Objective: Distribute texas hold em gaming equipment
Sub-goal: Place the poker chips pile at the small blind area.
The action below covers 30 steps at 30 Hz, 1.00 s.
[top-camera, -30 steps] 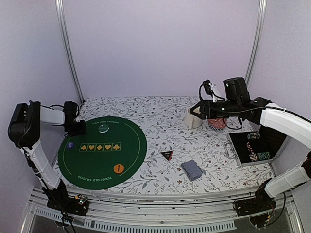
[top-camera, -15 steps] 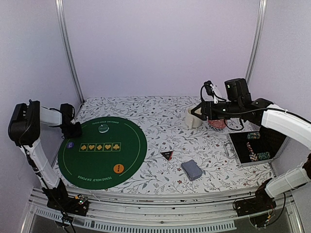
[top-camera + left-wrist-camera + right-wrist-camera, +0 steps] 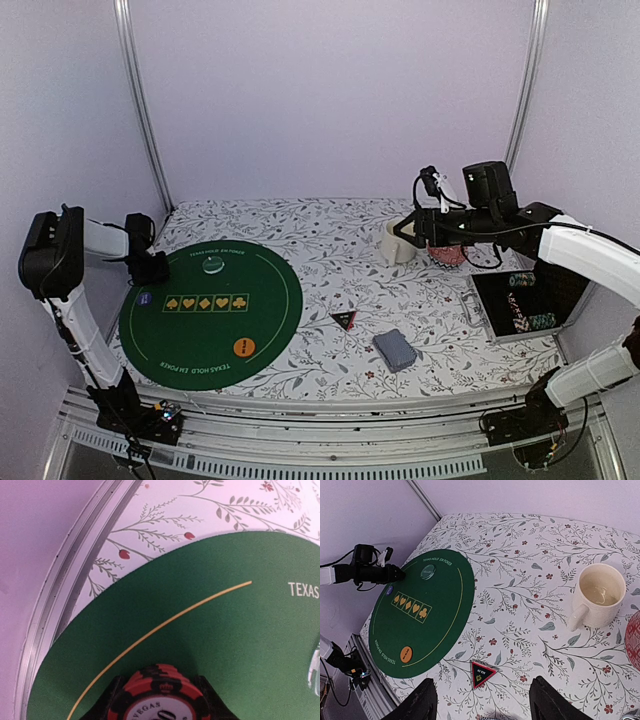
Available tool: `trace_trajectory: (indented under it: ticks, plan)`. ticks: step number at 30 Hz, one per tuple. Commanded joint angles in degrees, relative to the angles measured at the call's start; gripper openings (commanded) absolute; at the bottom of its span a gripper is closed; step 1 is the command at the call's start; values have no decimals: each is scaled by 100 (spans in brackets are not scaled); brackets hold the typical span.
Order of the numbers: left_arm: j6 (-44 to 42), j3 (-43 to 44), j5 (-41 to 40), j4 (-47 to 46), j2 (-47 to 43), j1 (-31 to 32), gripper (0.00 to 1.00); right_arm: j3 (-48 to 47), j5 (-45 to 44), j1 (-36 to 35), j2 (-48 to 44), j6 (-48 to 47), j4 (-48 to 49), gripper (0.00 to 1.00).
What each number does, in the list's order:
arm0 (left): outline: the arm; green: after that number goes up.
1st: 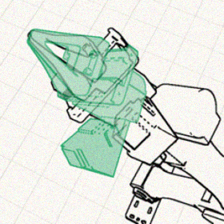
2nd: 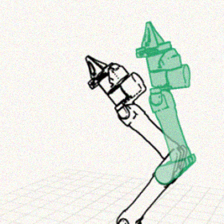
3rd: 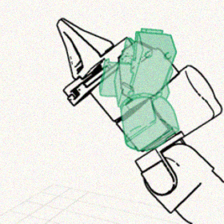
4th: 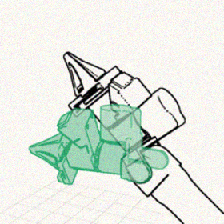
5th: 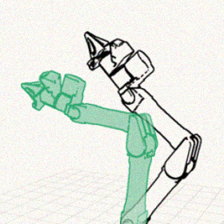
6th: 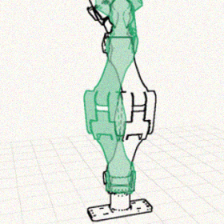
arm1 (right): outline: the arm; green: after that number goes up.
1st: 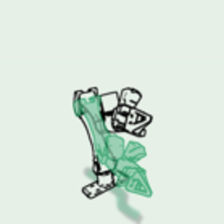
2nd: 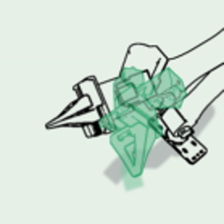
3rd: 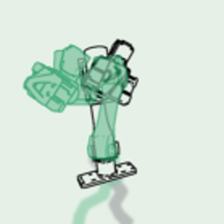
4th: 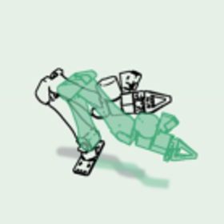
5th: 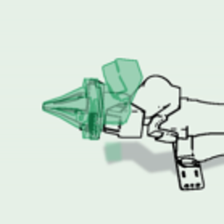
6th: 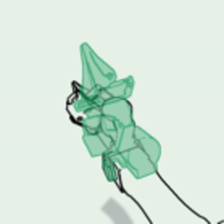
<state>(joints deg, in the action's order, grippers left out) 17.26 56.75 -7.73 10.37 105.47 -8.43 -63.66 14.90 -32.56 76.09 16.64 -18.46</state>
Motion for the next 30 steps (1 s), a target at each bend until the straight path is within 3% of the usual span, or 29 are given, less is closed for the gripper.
trace_trajectory:
  ticks: [1,6,14,23,30]
  plan:
    - [54,12,16,97,198,-36,38,13,-61,30,-209,-46,20,65]
    - [50,4,29,97,211,-36,49,-6,-65,39,-233,-55,26,65]
    - [45,3,50,99,157,-36,58,5,-86,43,-332,-56,2,66]
    - [45,3,62,179,-186,-28,83,-30,-87,74,-306,-55,-20,66]
    - [-86,58,13,386,-940,11,94,-226,-579,243,-341,-134,-444,75]
